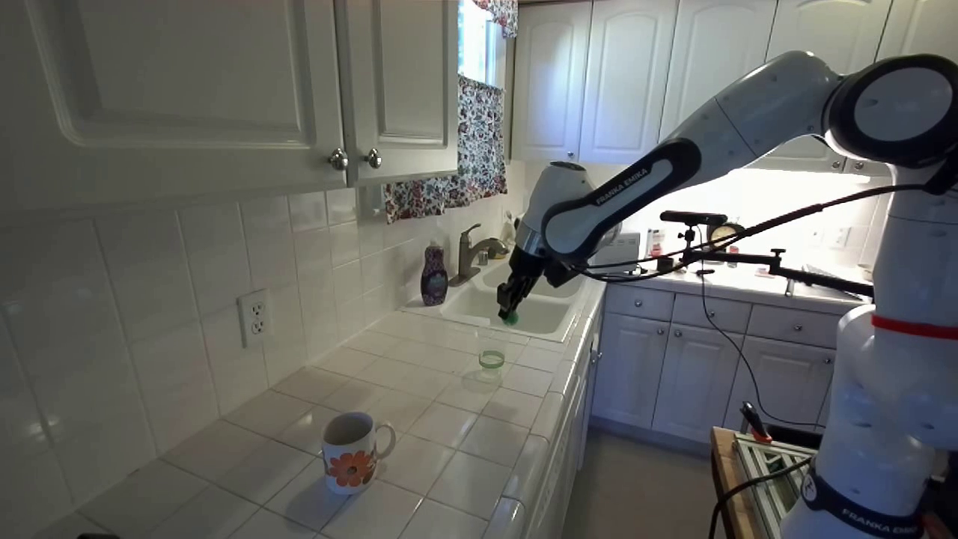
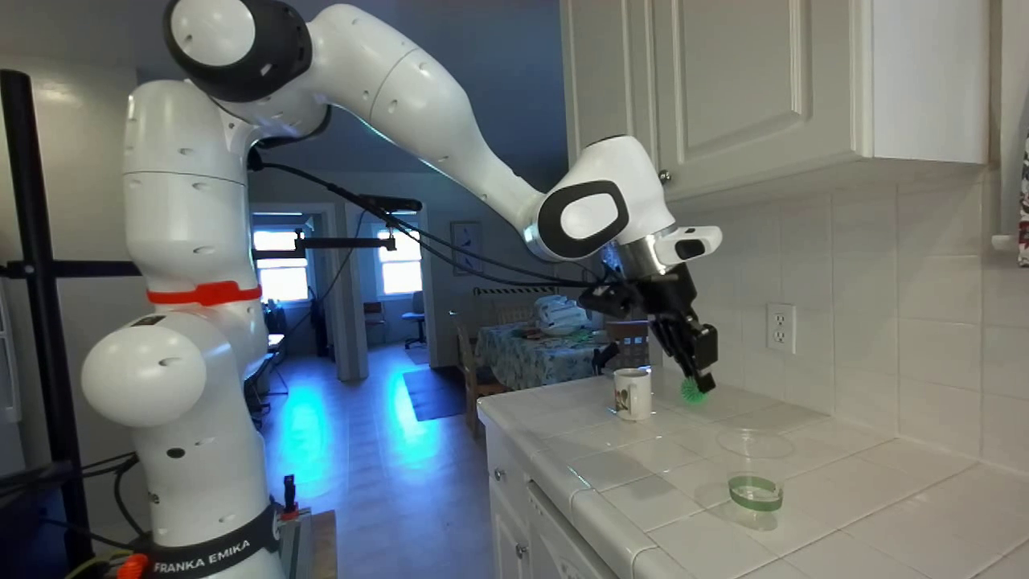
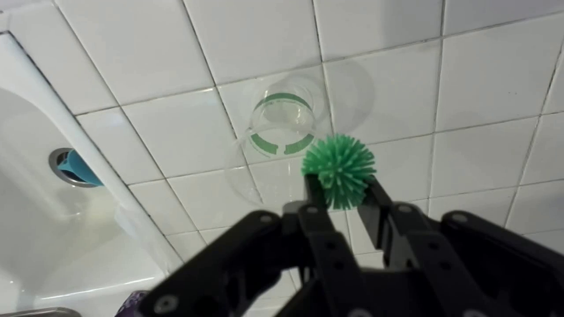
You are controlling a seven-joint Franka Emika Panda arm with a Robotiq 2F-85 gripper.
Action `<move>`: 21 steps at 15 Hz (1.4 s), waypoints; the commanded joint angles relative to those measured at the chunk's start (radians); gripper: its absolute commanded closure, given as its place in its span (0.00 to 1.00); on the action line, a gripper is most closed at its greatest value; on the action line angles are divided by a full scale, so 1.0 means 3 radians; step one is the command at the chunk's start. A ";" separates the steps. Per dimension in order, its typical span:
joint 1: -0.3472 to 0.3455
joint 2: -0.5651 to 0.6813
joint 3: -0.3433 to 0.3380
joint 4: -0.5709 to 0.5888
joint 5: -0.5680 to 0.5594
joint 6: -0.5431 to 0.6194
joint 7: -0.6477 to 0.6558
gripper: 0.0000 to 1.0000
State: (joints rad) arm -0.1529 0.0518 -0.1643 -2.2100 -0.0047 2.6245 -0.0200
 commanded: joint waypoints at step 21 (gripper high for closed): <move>-0.0172 0.0895 0.0062 0.0820 0.0510 0.0206 -0.0027 0.94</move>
State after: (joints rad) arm -0.1894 0.2612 -0.1617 -2.0271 0.1292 2.6787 -0.0213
